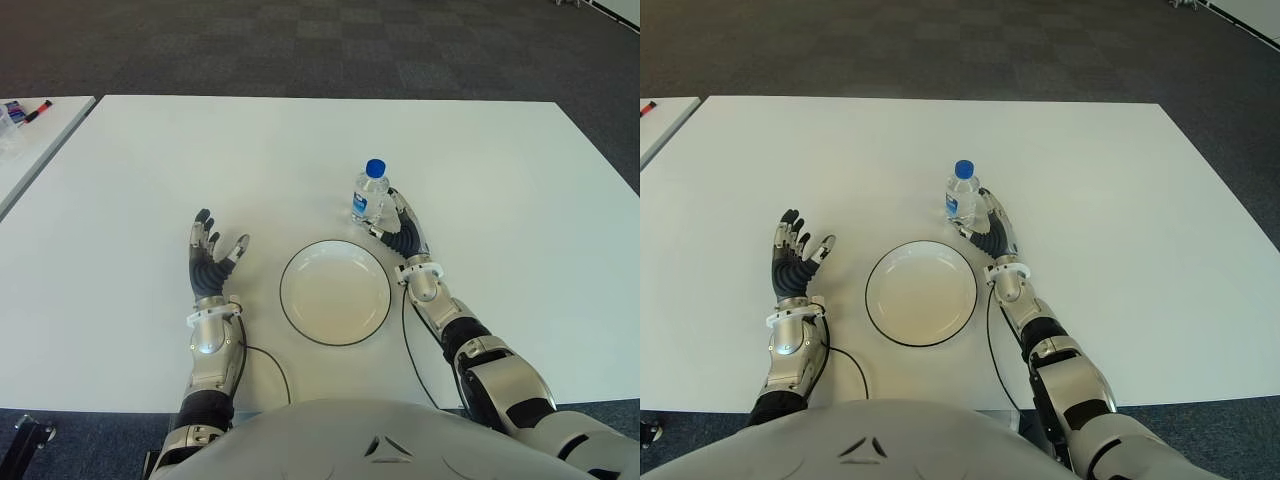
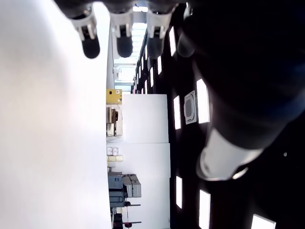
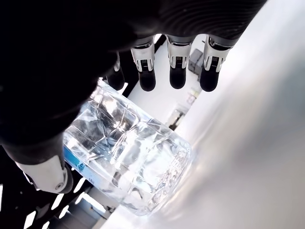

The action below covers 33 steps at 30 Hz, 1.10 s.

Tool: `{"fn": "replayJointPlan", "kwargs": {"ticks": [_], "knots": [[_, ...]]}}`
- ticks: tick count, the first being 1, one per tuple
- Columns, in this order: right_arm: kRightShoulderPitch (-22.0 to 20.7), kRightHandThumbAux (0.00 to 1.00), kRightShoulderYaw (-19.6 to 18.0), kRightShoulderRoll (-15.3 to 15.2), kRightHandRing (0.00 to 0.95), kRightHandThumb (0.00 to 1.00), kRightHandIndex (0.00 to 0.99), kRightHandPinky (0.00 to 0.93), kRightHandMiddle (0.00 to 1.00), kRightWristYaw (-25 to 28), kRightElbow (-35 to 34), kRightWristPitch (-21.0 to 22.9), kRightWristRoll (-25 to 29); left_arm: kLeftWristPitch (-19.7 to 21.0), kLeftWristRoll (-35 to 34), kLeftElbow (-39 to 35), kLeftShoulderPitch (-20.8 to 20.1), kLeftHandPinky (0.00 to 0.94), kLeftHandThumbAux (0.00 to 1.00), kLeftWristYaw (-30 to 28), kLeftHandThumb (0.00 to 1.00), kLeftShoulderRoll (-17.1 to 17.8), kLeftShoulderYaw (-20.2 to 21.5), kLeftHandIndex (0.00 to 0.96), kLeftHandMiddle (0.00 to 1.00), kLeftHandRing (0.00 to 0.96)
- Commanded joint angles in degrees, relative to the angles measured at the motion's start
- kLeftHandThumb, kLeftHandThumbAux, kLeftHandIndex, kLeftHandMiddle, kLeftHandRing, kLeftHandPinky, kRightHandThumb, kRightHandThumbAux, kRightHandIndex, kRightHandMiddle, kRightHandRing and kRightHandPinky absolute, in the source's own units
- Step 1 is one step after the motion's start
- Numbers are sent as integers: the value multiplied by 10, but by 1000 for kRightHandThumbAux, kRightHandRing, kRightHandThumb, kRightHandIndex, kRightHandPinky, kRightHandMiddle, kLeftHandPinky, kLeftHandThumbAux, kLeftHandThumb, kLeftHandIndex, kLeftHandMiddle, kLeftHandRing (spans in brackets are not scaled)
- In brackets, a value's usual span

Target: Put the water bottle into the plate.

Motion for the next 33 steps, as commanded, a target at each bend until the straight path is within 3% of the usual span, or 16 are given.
{"fn": "replayJointPlan", "kwargs": {"ticks": [1, 11, 33], "knots": [[19, 640, 0, 9, 0, 87, 0, 0, 0, 12, 23, 6, 7, 6, 12, 37, 18, 26, 789, 5, 177, -2, -3, 63, 26, 0], [19, 650, -7, 12, 0, 25, 0, 0, 0, 24, 26, 5, 13, 7, 6, 37, 17, 27, 785, -1, 184, -2, -3, 73, 35, 0], [18, 660, -13, 16, 0, 0, 0, 0, 0, 35, 28, 9, 17, 22, 10, 29, 20, 23, 764, 1, 182, -1, -4, 58, 17, 0]]}}
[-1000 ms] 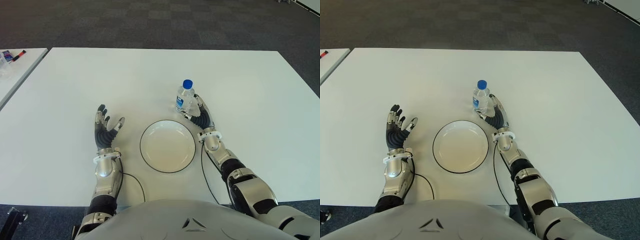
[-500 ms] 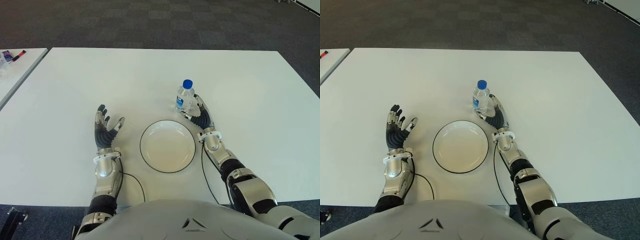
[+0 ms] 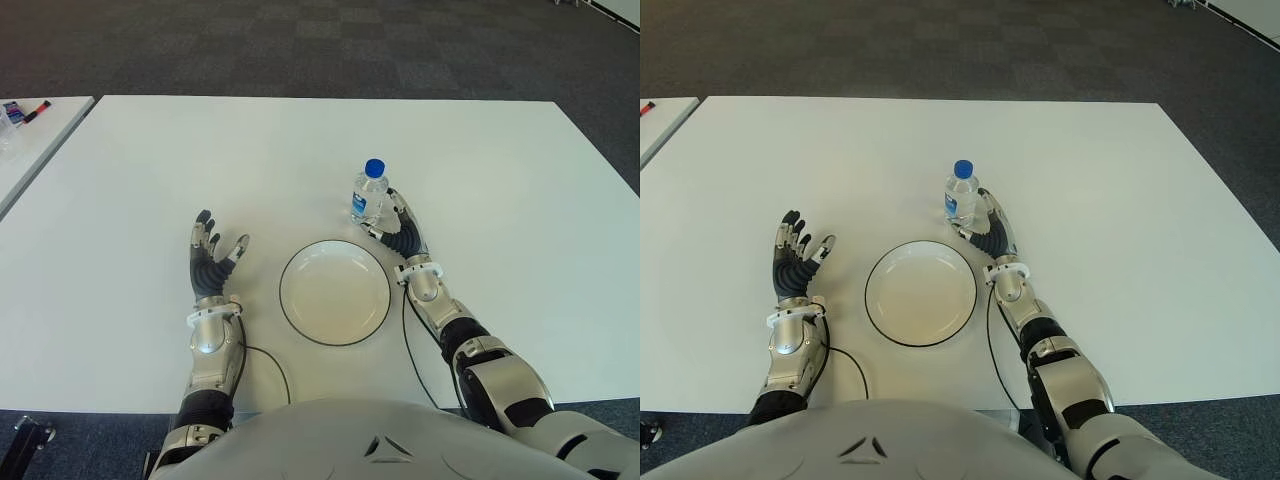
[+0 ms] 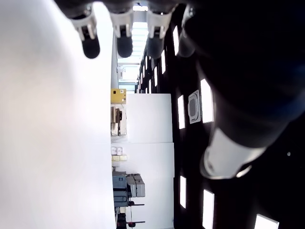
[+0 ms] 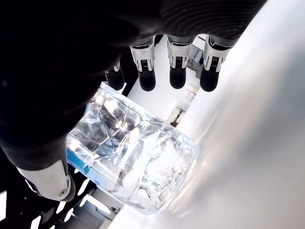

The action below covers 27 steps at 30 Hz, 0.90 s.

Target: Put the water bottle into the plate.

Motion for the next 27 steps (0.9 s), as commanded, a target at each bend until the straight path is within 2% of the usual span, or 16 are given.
{"fn": "replayJointPlan", "kwargs": {"ticks": [1, 13, 20, 27], "knots": [[18, 660, 1, 9, 0, 0, 0, 0, 0, 13, 21, 19, 6, 10, 10, 29, 20, 21, 760, 1, 181, -2, -4, 58, 17, 0], [13, 666, -4, 13, 0, 0, 0, 0, 0, 39, 18, 25, 23, 6, 9, 30, 21, 20, 740, 2, 185, -3, -3, 69, 25, 0], [-1, 685, -15, 26, 0, 3, 0, 0, 0, 59, 23, 40, 42, 5, 13, 30, 21, 19, 750, 4, 189, -3, -5, 65, 23, 0], [-17, 712, -25, 40, 0, 46, 0, 0, 0, 60, 30, 60, 51, 5, 13, 26, 24, 24, 757, 3, 196, -3, -6, 65, 31, 0]]}}
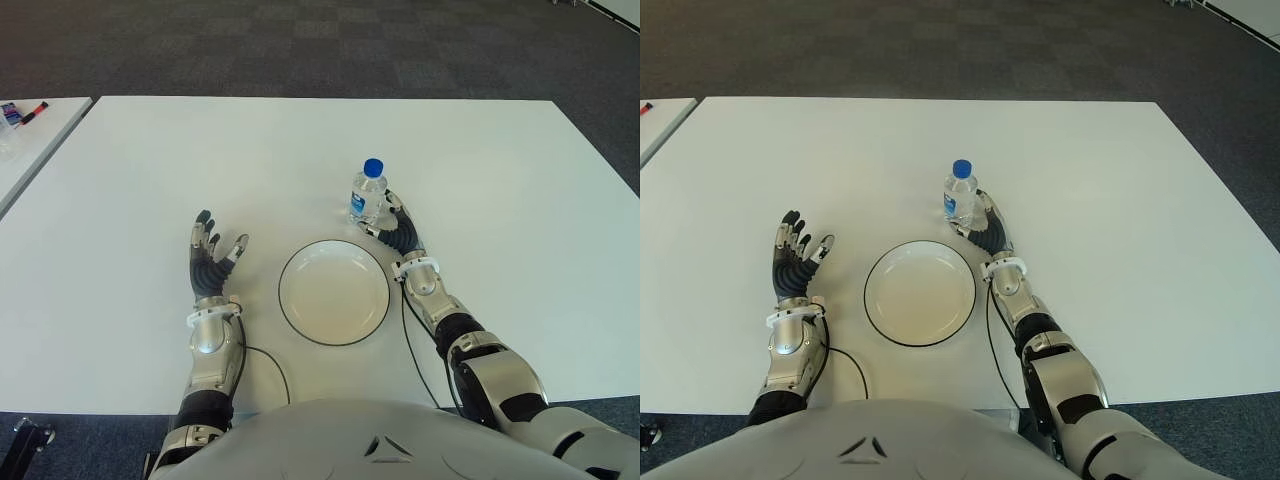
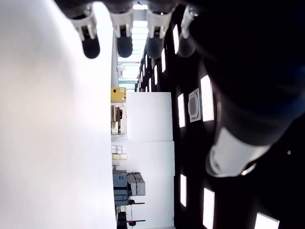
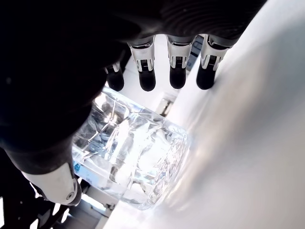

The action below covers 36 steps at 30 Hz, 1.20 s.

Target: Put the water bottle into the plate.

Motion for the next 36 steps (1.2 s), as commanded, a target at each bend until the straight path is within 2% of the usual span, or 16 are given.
{"fn": "replayJointPlan", "kwargs": {"ticks": [1, 11, 28, 36], "knots": [[0, 713, -2, 16, 0, 50, 0, 0, 0, 6, 23, 31, 6, 4, 13, 26, 23, 24, 760, 3, 197, -3, -6, 65, 31, 0], [-25, 687, 10, 24, 2, 40, 0, 36, 0, -29, 47, 60, -14, 13, 18, 17, 29, 23, 772, 5, 202, -4, -7, 66, 34, 0], [-40, 667, 30, 30, 70, 20, 0, 103, 53, -67, 74, 82, -33, 31, 20, 3, 36, 16, 782, 5, 200, -9, -7, 64, 21, 0], [-46, 667, 33, 34, 68, 25, 0, 92, 54, -77, 86, 92, -37, 43, 28, -5, 40, 6, 790, 8, 183, -11, -8, 53, 10, 0]]}}
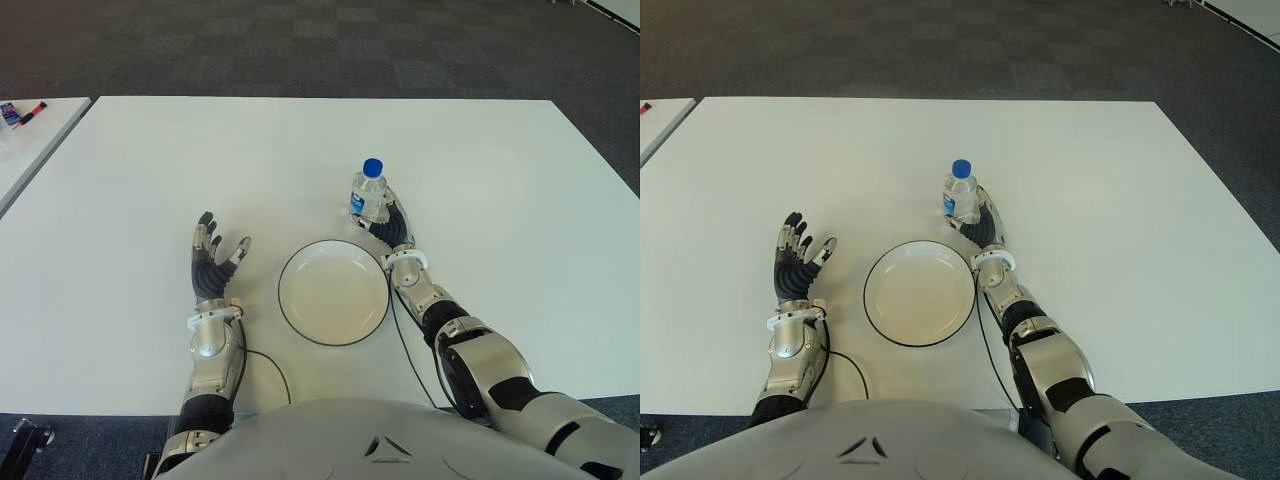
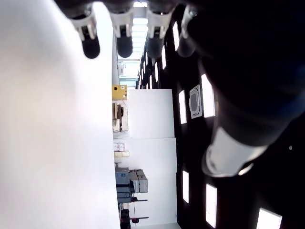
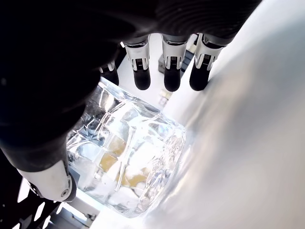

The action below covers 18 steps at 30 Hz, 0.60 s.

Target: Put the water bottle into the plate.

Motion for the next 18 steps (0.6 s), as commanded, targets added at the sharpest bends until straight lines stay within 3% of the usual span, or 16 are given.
{"fn": "replayJointPlan", "kwargs": {"ticks": [1, 18], "knots": [[6, 665, 6, 8, 65, 24, 0, 86, 51, 9, 24, 33, -4, 26, 11, 16, 23, 7, 789, 8, 180, -5, -6, 51, 8, 0], [-3, 637, 3, 17, 24, 17, 0, 47, 24, 17, 45, 32, 3, 20, 19, 11, 30, 28, 760, 14, 200, -9, -8, 49, 18, 0]]}}
